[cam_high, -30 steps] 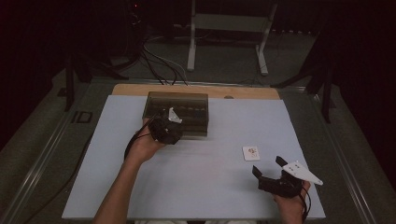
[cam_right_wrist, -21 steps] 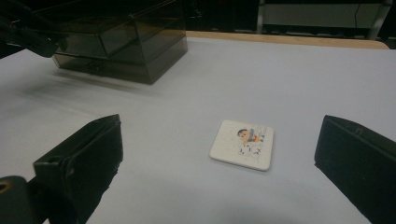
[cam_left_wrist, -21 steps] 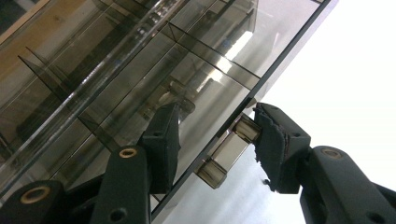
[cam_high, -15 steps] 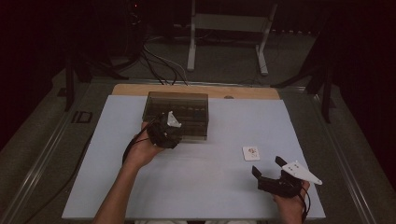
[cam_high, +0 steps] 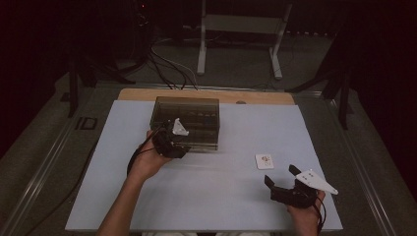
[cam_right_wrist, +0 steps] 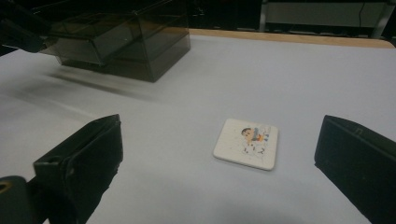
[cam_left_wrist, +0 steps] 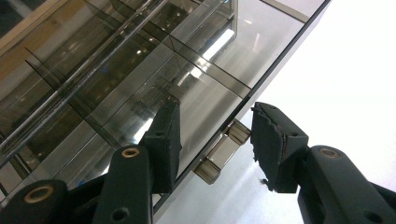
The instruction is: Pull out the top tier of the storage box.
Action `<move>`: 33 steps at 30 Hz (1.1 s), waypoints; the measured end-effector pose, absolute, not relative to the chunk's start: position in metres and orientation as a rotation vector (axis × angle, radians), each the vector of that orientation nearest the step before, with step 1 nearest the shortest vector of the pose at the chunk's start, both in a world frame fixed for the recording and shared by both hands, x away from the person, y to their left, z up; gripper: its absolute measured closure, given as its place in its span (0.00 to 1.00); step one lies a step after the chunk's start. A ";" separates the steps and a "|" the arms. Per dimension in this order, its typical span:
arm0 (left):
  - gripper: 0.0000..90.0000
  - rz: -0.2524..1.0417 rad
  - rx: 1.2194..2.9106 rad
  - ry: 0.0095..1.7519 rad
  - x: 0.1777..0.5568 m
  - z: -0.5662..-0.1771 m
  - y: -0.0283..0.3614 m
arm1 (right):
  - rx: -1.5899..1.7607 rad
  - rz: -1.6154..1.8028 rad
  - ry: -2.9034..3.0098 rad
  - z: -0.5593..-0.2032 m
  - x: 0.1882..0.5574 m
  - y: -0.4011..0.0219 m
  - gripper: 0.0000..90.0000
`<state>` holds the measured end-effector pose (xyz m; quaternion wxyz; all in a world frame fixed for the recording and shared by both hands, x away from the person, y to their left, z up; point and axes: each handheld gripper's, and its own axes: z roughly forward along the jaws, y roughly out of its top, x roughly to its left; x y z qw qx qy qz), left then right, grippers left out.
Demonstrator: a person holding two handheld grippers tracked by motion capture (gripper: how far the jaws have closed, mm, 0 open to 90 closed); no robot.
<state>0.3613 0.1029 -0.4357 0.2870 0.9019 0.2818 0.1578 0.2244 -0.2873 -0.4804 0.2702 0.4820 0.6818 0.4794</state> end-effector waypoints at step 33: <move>0.69 0.412 2.460 0.739 0.358 -0.437 0.090 | 1.303 1.288 1.837 -0.481 0.225 -0.287 0.02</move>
